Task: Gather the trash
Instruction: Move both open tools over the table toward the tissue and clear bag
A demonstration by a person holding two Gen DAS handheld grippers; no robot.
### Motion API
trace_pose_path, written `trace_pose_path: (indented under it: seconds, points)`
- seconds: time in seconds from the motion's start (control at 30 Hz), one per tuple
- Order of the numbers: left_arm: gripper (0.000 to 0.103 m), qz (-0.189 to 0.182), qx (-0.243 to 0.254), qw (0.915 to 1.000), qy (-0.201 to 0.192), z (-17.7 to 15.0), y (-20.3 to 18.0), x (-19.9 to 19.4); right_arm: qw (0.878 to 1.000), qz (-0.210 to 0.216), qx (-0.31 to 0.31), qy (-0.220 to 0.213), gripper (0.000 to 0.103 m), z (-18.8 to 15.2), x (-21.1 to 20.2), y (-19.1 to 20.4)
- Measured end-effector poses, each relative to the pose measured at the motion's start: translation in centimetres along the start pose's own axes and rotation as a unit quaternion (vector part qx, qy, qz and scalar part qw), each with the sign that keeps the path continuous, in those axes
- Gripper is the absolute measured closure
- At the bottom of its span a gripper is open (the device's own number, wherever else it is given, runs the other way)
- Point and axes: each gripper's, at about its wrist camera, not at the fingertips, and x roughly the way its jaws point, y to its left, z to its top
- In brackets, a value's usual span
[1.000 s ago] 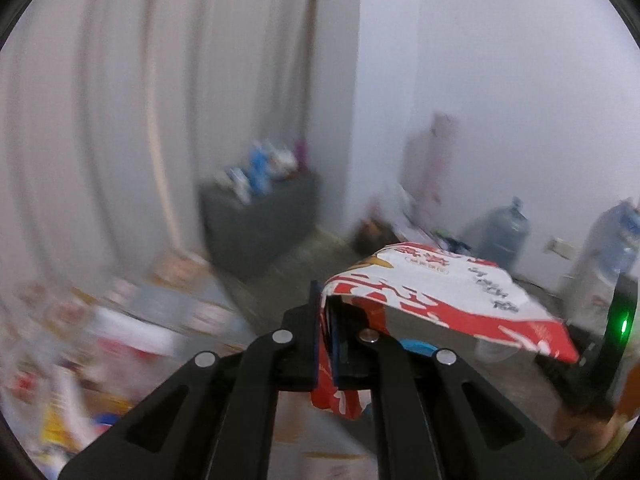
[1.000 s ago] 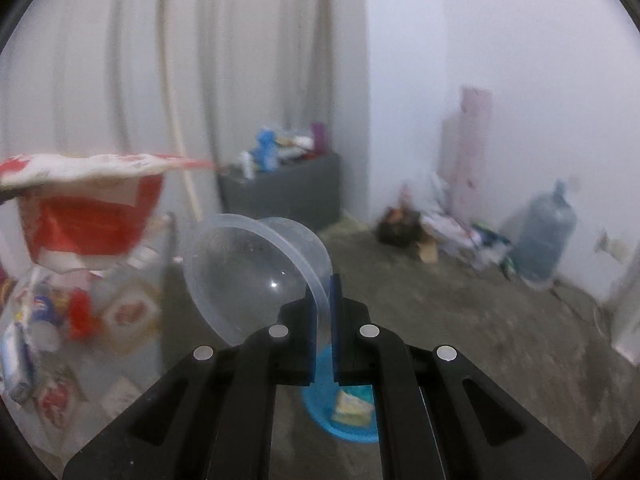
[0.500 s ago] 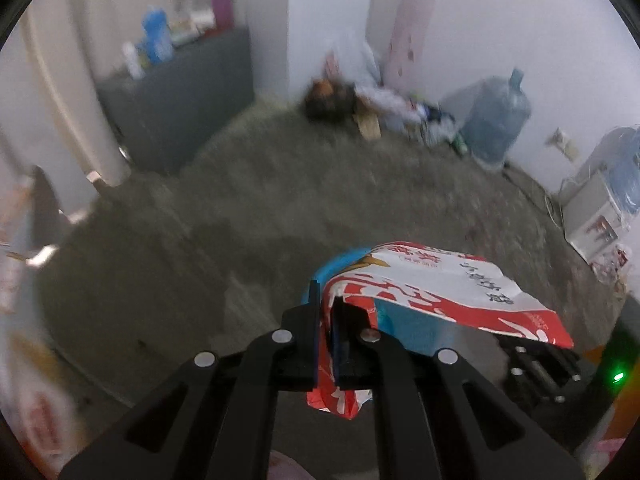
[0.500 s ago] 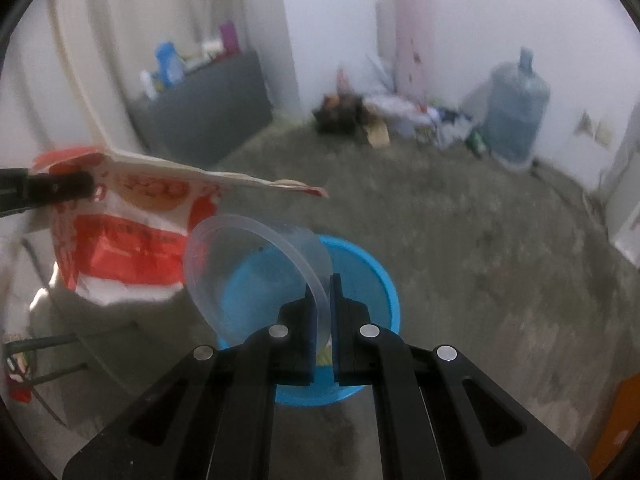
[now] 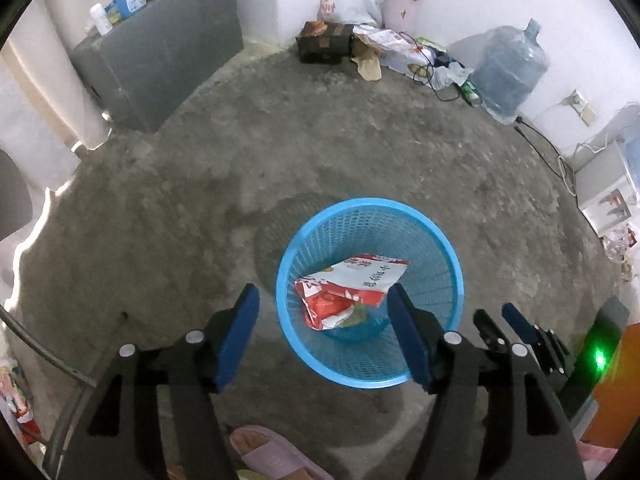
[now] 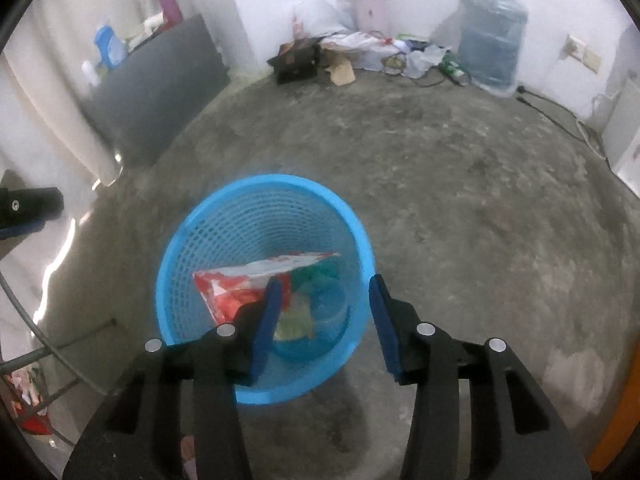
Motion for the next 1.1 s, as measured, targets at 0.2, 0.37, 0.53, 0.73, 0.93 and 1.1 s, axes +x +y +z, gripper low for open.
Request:
trace_pose_path:
  seconds: [0.2,0.37,0.53,0.73,0.93,1.1]
  points:
    - [0.039,0.007,0.012,0.9994,-0.032,-0.8,-0.2,-3.4,1.000,0.002,0.005,-0.026,0.060,-0.3,-2.8,0.0]
    - [0.039,0.003,0.022,0.9969,-0.076,-2.8,-0.1,-8.6,0.998,0.013,-0.005,-0.059,0.059,-0.6,-6.3,0.8]
    - [0.039,-0.012,0.013,0.9916,-0.128,-6.4,1.5,-14.7,0.995,0.027,-0.041,-0.083,0.059,-1.3,-10.1,3.2]
    - [0.039,0.005,-0.012,0.9816,-0.190,-11.8,5.6,-21.5,0.987,0.057,-0.086,-0.123,0.059,-1.9,-14.8,6.9]
    - [0.039,0.063,-0.072,0.9612,-0.259,-18.5,12.5,-29.0,0.971,0.103,-0.145,-0.159,0.059,-2.2,-18.2,12.4]
    - [0.039,0.128,-0.123,0.9348,-0.308,-23.8,17.9,-33.8,0.950,0.160,-0.202,-0.177,0.059,-3.0,-20.8,18.6]
